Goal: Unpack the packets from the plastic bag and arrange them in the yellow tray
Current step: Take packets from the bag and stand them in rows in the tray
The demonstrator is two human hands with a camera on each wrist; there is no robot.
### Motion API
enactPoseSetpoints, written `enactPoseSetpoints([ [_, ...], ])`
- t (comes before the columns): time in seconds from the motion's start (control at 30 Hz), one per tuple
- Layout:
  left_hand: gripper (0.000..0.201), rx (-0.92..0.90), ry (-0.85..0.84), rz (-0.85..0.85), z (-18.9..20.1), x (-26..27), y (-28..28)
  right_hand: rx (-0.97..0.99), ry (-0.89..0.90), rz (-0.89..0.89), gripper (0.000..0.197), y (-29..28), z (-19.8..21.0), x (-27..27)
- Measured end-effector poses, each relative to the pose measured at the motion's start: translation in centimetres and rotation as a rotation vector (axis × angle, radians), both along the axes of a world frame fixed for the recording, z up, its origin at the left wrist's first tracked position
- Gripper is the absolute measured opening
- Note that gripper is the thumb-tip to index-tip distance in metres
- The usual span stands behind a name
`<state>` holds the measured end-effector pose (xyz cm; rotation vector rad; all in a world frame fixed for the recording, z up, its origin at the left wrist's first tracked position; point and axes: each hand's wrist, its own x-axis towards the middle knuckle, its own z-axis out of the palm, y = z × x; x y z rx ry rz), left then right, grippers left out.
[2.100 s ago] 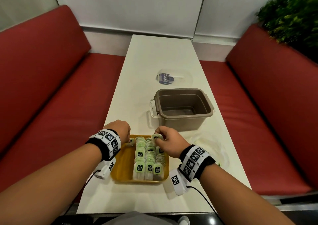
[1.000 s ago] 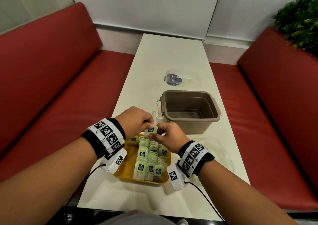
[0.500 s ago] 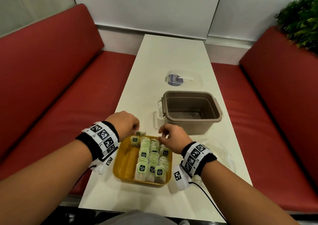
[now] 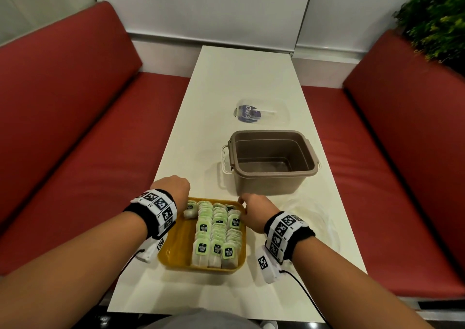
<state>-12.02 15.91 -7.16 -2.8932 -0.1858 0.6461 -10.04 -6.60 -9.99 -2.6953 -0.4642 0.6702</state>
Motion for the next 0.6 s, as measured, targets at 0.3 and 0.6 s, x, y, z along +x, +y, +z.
enactPoseSetpoints([
  [0.3,0.02,-0.093,-0.07,-0.021,1.8,0.3,-1.5,0.16,-0.034,-0.016,0.033,-2.9,1.3,0.2],
  [0.6,0.019,-0.544,-0.166,-0.278,1.8,0.2,-14.8,0.046,-0.084,-0.125,0.018,-14.3,2.2,0.7],
])
